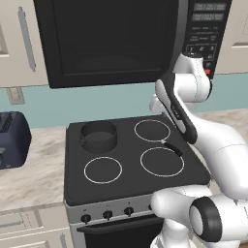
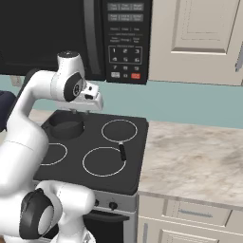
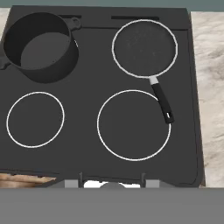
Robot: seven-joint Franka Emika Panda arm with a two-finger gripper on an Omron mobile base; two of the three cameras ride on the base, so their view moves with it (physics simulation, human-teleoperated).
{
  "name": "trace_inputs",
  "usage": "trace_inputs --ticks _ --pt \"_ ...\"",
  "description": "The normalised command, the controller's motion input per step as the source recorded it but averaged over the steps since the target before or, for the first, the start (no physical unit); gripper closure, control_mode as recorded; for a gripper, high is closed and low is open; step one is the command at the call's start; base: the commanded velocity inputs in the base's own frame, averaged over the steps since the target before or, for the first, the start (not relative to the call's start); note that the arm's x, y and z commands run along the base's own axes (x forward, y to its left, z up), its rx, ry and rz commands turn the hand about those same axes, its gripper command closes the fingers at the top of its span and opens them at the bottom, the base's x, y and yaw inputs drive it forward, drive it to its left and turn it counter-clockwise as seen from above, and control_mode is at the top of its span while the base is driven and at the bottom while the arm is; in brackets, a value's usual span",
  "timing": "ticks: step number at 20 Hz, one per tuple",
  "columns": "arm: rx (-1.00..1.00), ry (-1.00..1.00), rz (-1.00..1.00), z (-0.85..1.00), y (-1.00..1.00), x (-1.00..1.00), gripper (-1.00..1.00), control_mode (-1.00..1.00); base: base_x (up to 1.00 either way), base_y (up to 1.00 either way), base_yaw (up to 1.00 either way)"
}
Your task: Move the pot and pan from the stove into the sink.
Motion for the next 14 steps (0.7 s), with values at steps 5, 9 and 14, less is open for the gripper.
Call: trace_inputs --ticks 5,9,14 --pt "0.01 0.00 0.00 -0.05 -0.21 0.02 -1.00 -1.00 0.00 0.00 0.00" --pt "0.01 0.00 0.00 -0.12 -0.34 0.11 -1.00 -1.00 0.00 0.00 0.00" --pt "0.00 0.00 0.00 -0.19 -0.34 0.19 -1.00 -1.00 0.00 0.00 0.00"
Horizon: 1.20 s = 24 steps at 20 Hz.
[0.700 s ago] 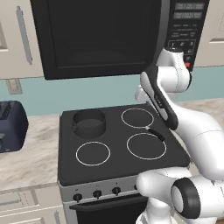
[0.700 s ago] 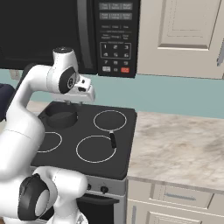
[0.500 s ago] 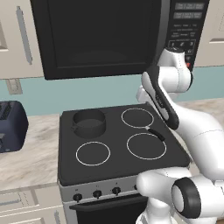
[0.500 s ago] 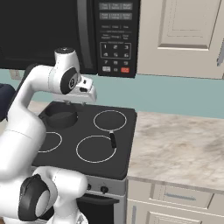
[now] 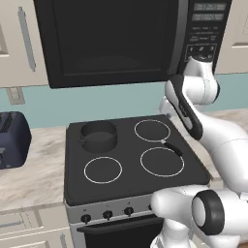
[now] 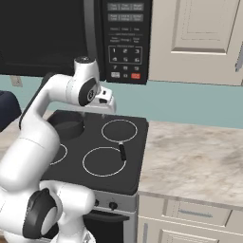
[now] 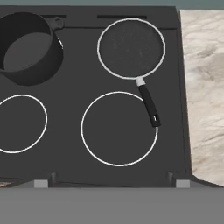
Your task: Move the pot and pan from the stove into the sink.
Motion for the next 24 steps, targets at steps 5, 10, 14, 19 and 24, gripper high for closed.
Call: trace_inputs --ticks 5,10,14,19,24 --pt "0.00 0.00 0.02 -0.12 -0.11 0.06 -1.00 -1.00 0.00 0.00 0.00" --pt "0.00 0.00 0.00 -0.09 0.00 0.00 -1.00 -1.00 0.00 0.00 0.00" --pt "-0.01 0.00 0.00 -0.34 -0.06 0.00 -1.00 -1.00 0.00 0.00 0.00" --pt "0.00 -0.03 0.00 -0.33 -0.13 0.01 -1.00 -1.00 0.00 0.00 0.00" --pt "0.00 -0.06 0.00 -0.32 -0.14 0.03 -1.00 -1.00 0.00 0.00 0.00"
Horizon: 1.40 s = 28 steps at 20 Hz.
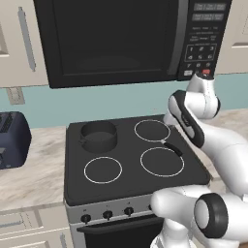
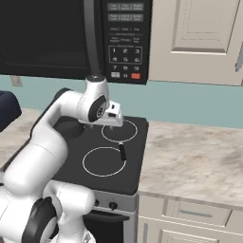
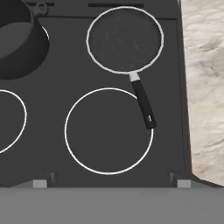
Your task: Move the pot and pan from the stove into the sink.
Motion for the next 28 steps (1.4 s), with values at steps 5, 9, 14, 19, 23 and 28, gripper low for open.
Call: trace_inputs --ticks 5,9,14,19,23,28 --pt "0.00 -0.09 0.00 -0.29 -0.15 0.11 -1.00 -1.00 0.00 0.00 0.00" --pt "-0.01 -0.08 0.00 -0.30 -0.20 0.17 -1.00 -1.00 0.00 0.00 0.00" --pt "-0.01 -0.06 0.00 -0.30 -0.16 0.23 -1.00 -1.00 0.00 0.00 0.00" --pt "-0.04 -0.02 0.00 -0.30 -0.06 0.27 -1.00 -1.00 0.00 0.00 0.00" --pt "-0.03 -0.01 0.00 -0.34 -0.02 0.25 -1.00 -1.00 0.00 0.00 0.00" --pt "-0.03 0.00 0.00 -0.40 -0.03 0.23 -1.00 -1.00 0.00 0.00 0.00"
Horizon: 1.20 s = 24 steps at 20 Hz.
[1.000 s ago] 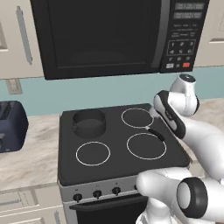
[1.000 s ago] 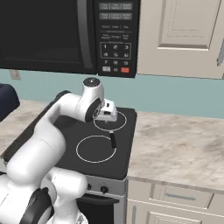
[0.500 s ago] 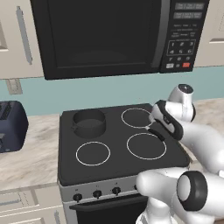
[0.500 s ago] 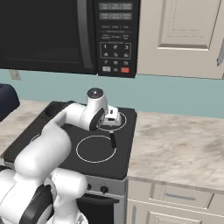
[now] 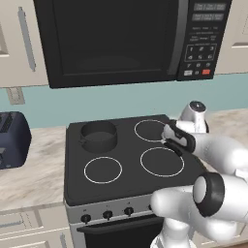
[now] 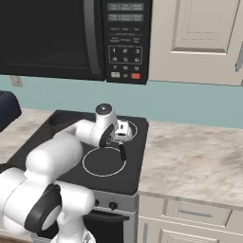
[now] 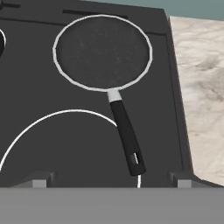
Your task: Move the pot and pan from the stove into the sink.
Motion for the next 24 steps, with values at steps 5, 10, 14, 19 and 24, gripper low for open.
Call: trace_inputs --ticks 5,10,14,19,24 --pt "-0.02 0.00 0.00 -0.41 -0.05 0.19 -1.00 -1.00 0.00 0.00 0.00" --pt "-0.01 0.00 0.01 -0.38 -0.04 0.19 -1.00 -1.00 0.00 0.00 0.00" --pt "0.00 0.00 0.01 -0.34 -0.03 0.18 -1.00 -1.00 0.00 0.00 0.00" --pt "0.00 -0.01 0.01 -0.22 -0.09 0.22 -1.00 -1.00 0.00 0.00 0.00" --pt "0.00 -0.01 0.00 -0.17 -0.16 0.24 -1.00 -1.00 0.00 0.00 0.00"
